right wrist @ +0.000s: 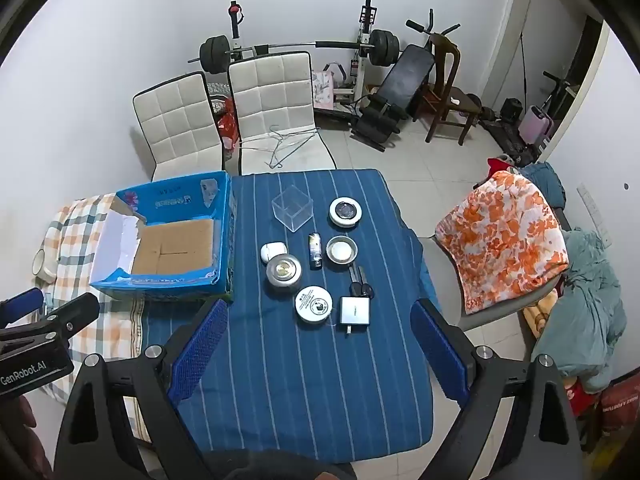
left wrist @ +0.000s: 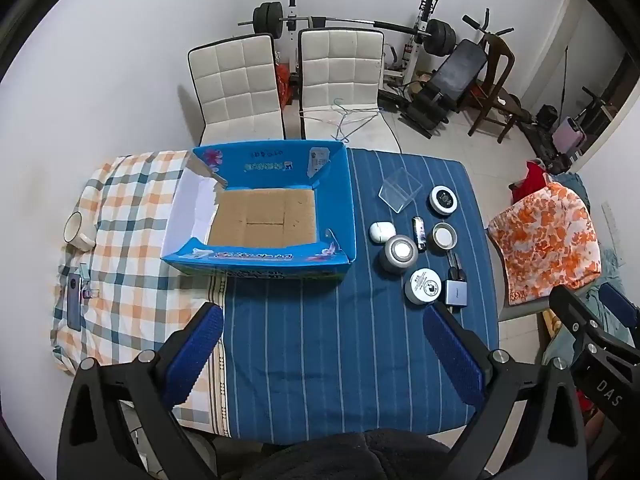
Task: Organize rigid objects
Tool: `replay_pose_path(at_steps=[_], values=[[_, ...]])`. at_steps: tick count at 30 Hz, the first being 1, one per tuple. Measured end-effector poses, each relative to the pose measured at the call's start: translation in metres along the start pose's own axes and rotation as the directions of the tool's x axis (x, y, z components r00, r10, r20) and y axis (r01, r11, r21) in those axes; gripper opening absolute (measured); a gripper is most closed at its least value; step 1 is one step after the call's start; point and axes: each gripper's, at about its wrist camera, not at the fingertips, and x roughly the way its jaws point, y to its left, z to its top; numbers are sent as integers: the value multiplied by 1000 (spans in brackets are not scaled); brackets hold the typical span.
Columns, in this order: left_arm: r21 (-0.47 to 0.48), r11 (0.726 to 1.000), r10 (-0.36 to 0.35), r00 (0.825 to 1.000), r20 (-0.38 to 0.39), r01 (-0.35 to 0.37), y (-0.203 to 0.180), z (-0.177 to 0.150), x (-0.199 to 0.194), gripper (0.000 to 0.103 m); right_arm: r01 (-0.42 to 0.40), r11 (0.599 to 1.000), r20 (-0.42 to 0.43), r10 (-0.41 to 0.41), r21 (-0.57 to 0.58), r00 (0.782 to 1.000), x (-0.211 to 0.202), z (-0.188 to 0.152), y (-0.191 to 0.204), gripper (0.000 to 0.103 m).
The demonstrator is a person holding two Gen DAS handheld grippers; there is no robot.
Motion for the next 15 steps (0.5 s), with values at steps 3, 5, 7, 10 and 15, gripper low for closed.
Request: replay_pose_path(at_steps=[3, 5, 7, 10, 15], values=[[1, 1000, -6, 1000, -5, 6, 0, 0, 2, 103, 7, 1000, 1, -7, -6, 1000, 0, 0, 0, 95], [2, 1000, -10, 1000, -13, 10, 0, 1, 4, 103, 8, 1000, 5, -8, -5, 1000, -1, 0, 1, 95], [4, 1000, -12, 1000, -21, 12, 1, 2, 7, 103, 8, 1000, 4, -8, -5, 1000, -1, 0, 1, 95], [1, 1000, 1, 1000, 6, -1, 0, 0, 1, 103, 4, 1000, 5, -4, -6, 1000, -1, 0, 2, 95], [4, 1000, 4, 1000, 6, -4, 0, 0, 2, 103, 2, 1000, 8, -2, -10, 1000, -2, 0, 4, 95]])
